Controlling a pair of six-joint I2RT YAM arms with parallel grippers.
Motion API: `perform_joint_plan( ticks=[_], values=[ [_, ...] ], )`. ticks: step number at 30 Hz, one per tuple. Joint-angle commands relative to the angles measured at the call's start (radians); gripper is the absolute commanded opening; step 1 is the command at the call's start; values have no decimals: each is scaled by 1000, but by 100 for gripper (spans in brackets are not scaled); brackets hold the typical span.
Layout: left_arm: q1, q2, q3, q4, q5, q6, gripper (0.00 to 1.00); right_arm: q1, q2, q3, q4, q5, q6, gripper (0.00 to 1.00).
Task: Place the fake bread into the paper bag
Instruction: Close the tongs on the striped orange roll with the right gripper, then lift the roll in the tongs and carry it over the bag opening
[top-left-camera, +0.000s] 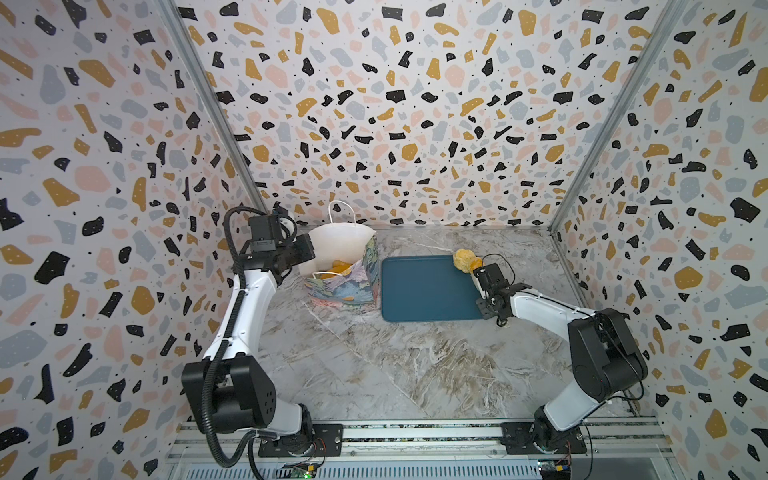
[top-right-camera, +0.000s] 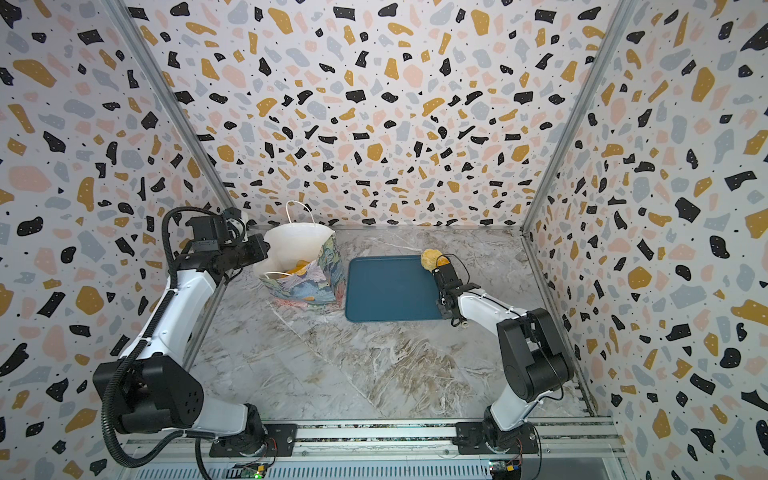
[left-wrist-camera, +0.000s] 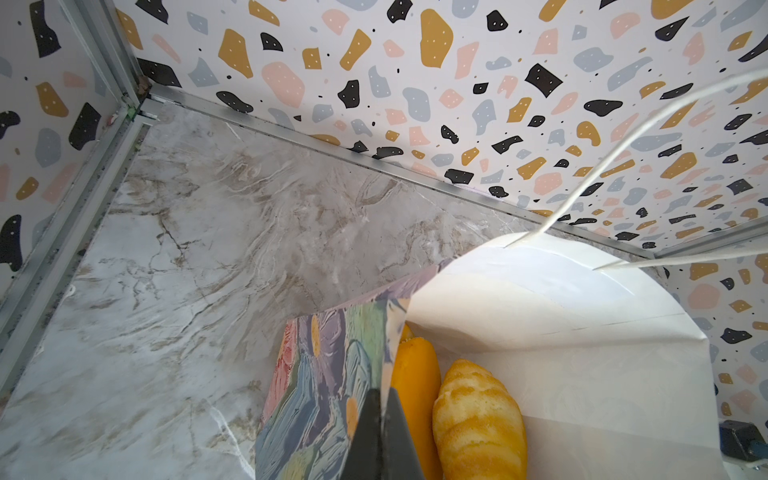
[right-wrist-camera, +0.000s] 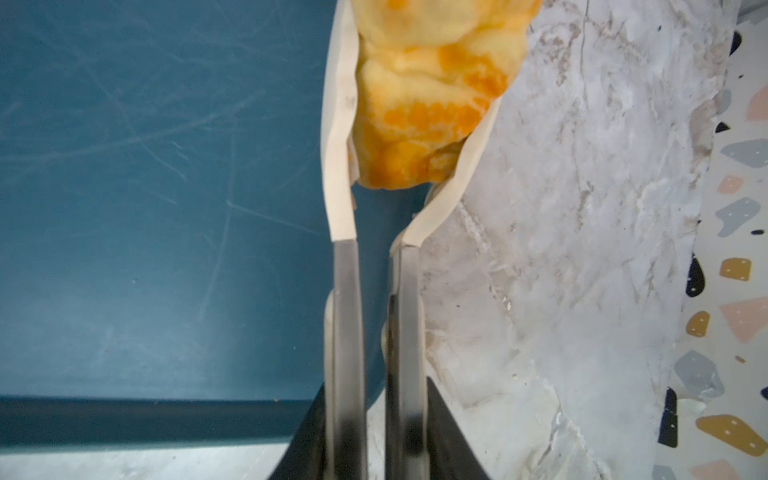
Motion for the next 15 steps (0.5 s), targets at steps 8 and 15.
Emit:
perform_joint_plan(
  ticks=[8, 15],
  values=[
    [-4, -21, -14, 21, 4, -1, 0, -1, -152, -74, 19, -95, 116, 22],
    [-4, -22, -14, 22, 7, -1, 0, -1, -206, -99, 32, -140, 160, 21]
  ],
)
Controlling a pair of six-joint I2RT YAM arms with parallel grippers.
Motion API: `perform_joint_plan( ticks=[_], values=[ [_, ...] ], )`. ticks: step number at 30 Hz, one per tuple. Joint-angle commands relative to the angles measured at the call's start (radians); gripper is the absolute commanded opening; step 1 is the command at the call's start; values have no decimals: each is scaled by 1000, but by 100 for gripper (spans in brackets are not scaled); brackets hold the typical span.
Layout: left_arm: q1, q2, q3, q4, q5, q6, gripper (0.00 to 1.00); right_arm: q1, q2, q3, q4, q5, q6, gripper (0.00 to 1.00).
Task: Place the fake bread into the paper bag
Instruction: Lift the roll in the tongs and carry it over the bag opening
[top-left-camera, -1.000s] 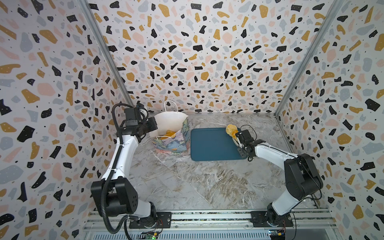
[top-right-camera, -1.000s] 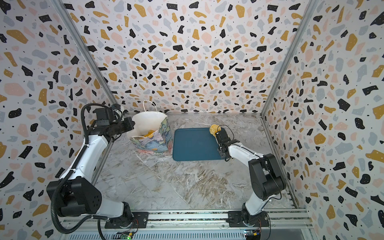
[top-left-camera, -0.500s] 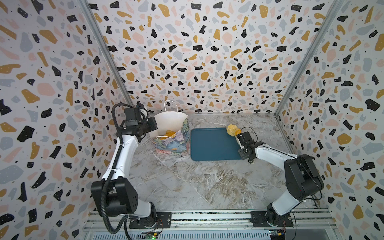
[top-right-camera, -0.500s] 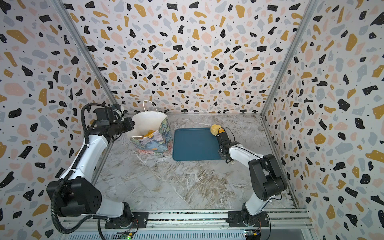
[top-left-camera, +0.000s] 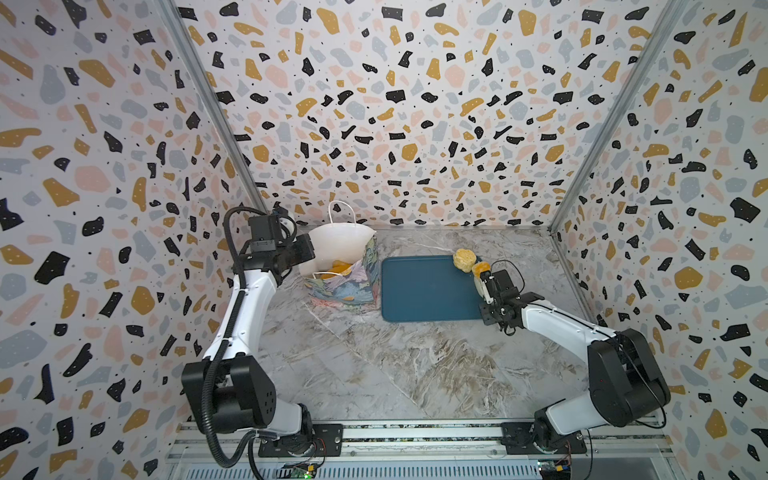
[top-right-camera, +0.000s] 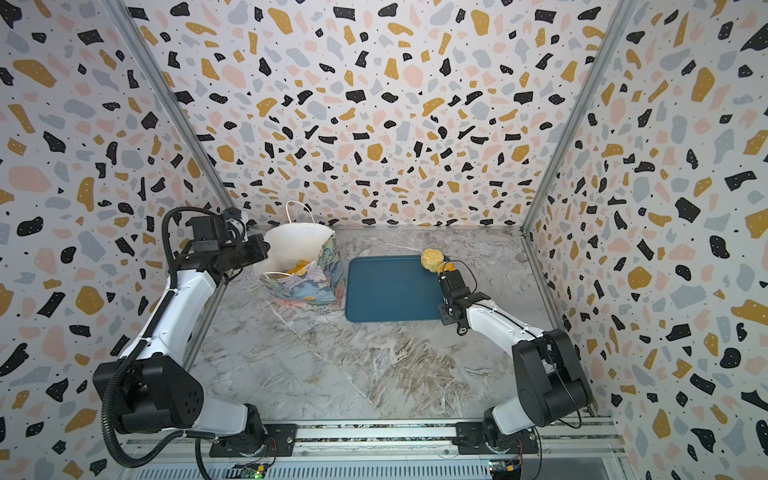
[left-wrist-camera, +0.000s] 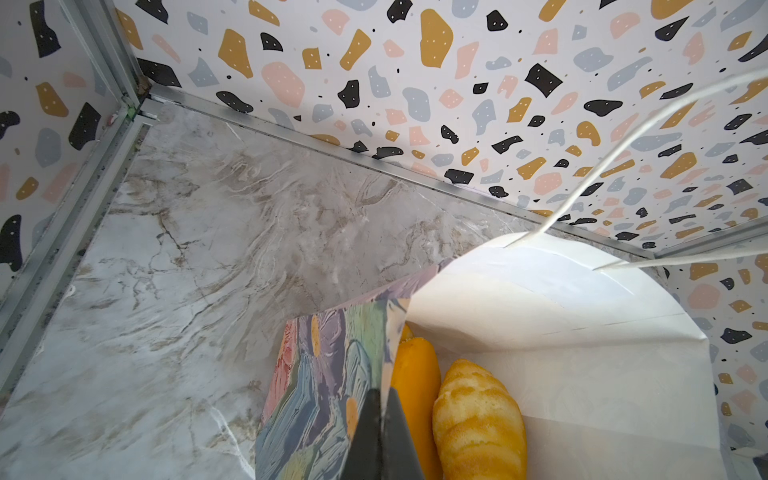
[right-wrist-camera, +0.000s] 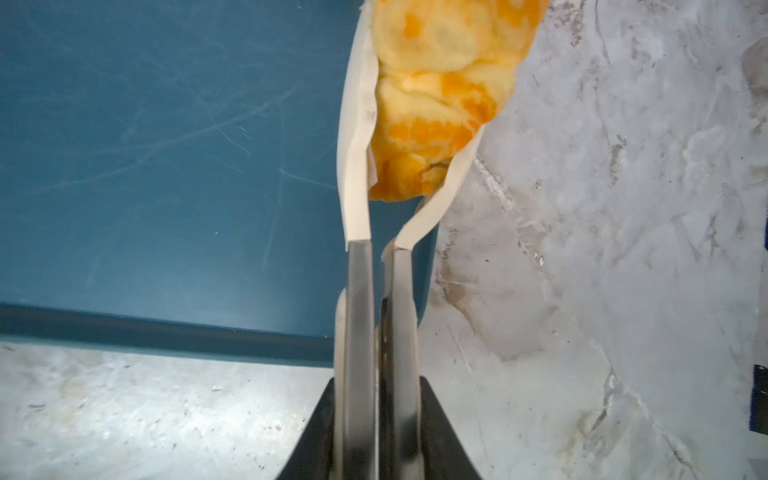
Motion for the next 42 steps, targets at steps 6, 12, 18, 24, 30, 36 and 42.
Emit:
perform_joint_plan(
  ticks=[6, 12, 18, 24, 30, 36, 42],
  values=[
    [-4, -23, -14, 22, 7, -2, 0, 0, -76, -16, 26, -38, 66, 21],
    [-4, -23, -14, 24, 11, -2, 0, 1, -98, -16, 27, -69, 83, 21],
    [-4, -22, -14, 24, 15, -4, 0, 0, -123, -14, 33, -110, 106, 20],
    [-4, -17, -15, 29, 22, -7, 0, 3, -139, -16, 59, -165, 134, 20],
    [-4, -15, -18, 36, 39, -10, 0, 11, -137, -26, 91, -158, 170, 19],
    [-4, -16, -18, 35, 41, -10, 0, 55, -127, -9, 95, -147, 189, 19],
    [-4, -18, -18, 35, 37, -10, 0, 108, -128, 24, 94, -135, 207, 19]
  ],
)
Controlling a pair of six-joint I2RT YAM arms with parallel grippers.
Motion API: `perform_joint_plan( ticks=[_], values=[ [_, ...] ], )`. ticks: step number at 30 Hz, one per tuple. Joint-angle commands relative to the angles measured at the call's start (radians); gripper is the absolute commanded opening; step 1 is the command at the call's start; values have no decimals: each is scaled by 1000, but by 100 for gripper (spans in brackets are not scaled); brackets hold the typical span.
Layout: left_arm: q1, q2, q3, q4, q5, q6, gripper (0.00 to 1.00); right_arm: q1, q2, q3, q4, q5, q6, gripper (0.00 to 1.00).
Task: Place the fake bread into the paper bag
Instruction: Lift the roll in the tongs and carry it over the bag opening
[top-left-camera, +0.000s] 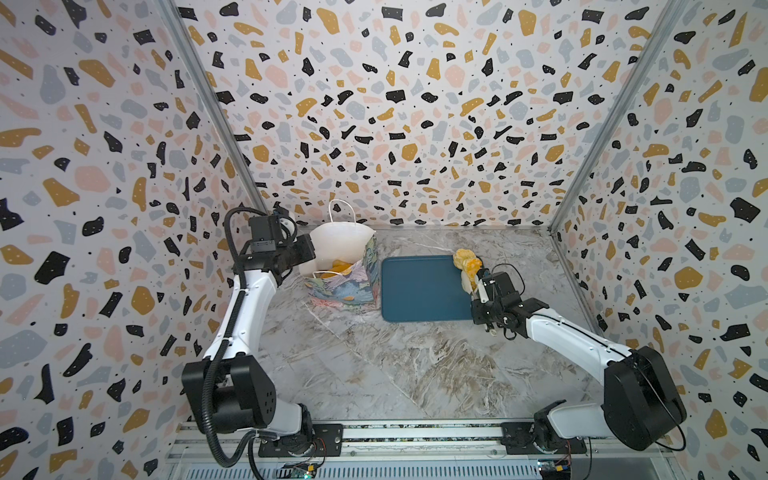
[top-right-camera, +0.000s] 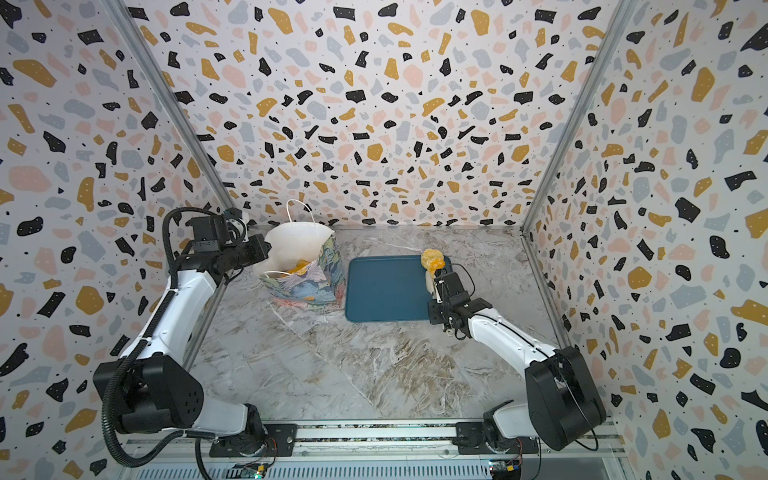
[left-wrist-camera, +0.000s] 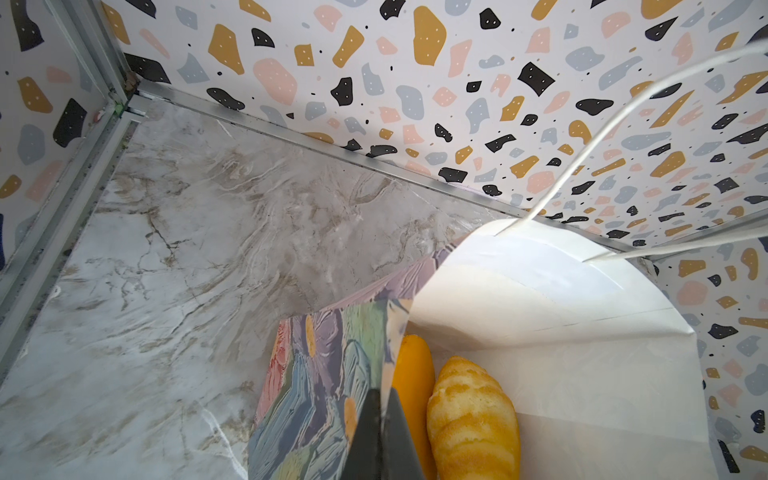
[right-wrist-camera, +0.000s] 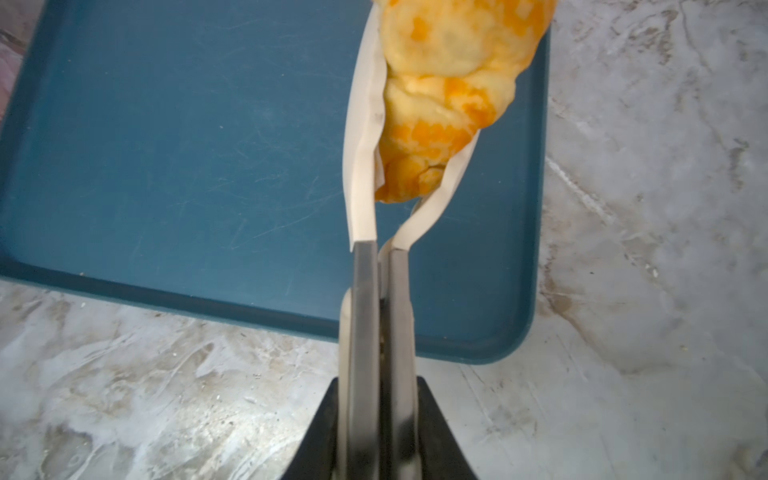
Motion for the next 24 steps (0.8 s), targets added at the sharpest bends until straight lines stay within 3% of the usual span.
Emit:
perform_joint_plan(
  ticks=[1, 24],
  values=[
    [-4, -19, -13, 29, 17, -5, 0, 31, -26, 60, 38, 16, 28, 19],
    [-4, -27, -13, 23, 0, -4, 0, 158, -80, 170, 24, -13, 89, 19]
  ],
)
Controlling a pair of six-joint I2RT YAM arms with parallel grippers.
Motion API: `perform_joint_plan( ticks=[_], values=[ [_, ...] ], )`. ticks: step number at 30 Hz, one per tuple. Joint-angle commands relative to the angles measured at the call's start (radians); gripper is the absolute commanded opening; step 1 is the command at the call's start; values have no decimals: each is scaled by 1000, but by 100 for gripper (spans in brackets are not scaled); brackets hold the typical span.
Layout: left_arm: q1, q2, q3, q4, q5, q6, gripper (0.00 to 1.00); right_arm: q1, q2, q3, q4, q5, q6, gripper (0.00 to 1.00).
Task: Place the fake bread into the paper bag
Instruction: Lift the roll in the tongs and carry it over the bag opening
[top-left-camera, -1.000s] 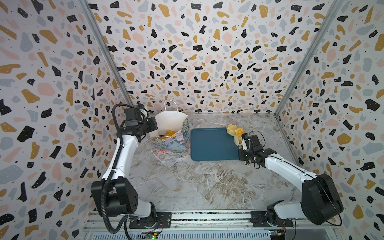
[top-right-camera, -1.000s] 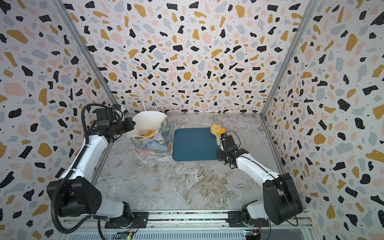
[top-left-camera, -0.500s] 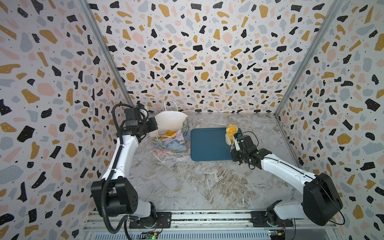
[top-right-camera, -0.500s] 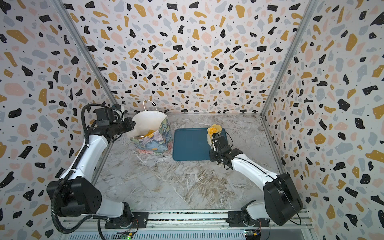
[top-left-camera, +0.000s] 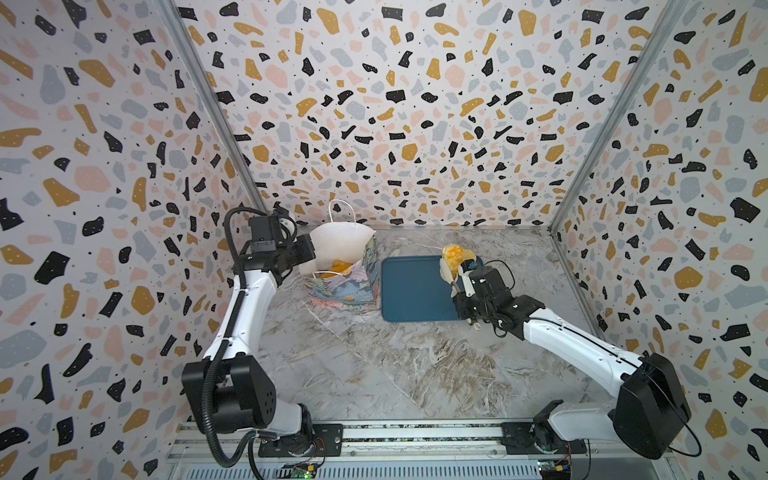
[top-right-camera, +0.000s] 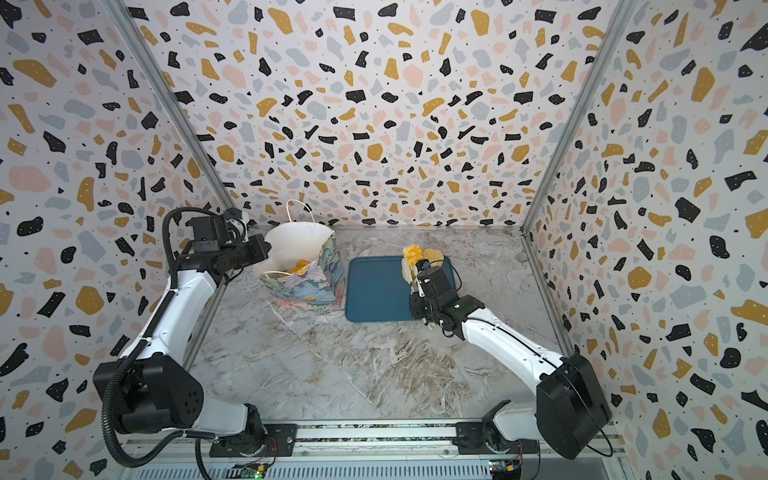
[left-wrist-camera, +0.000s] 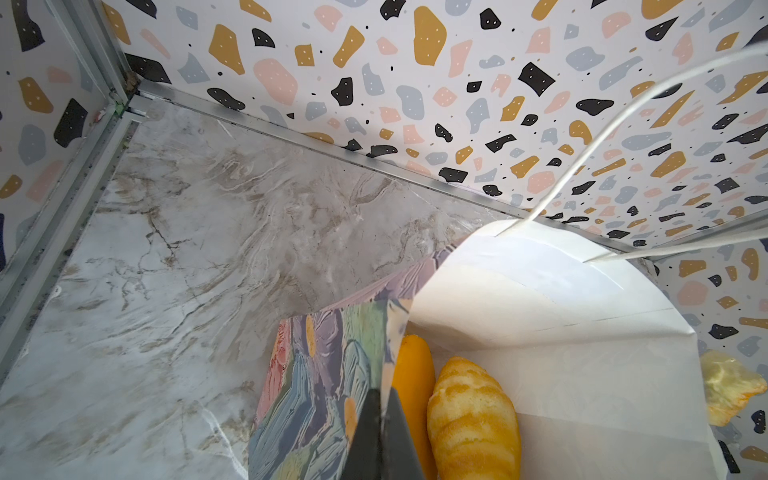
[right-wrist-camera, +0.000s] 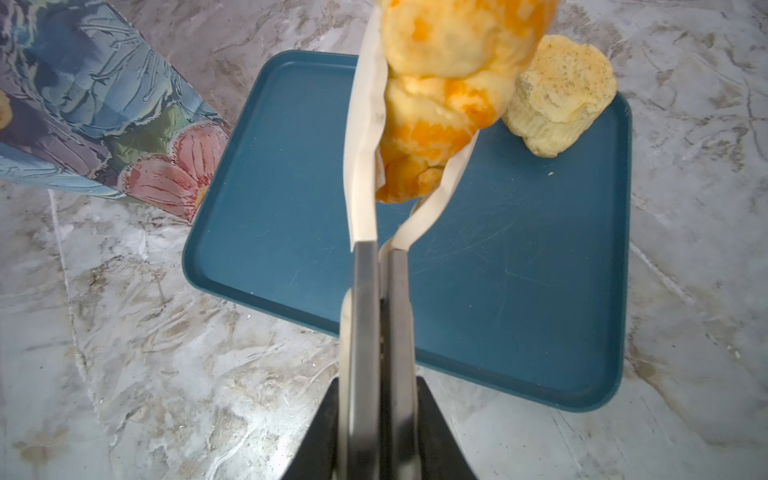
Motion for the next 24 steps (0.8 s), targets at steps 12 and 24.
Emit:
perform_joint_plan(
  ticks=[12, 24],
  values=[
    [-4, -34, -15, 23, -6, -2, 0, 80, -37, 116, 17, 7, 33, 19],
    [-4, -37, -14, 22, -10, -1, 0, 136, -42, 177, 13, 38, 37, 19]
  ],
)
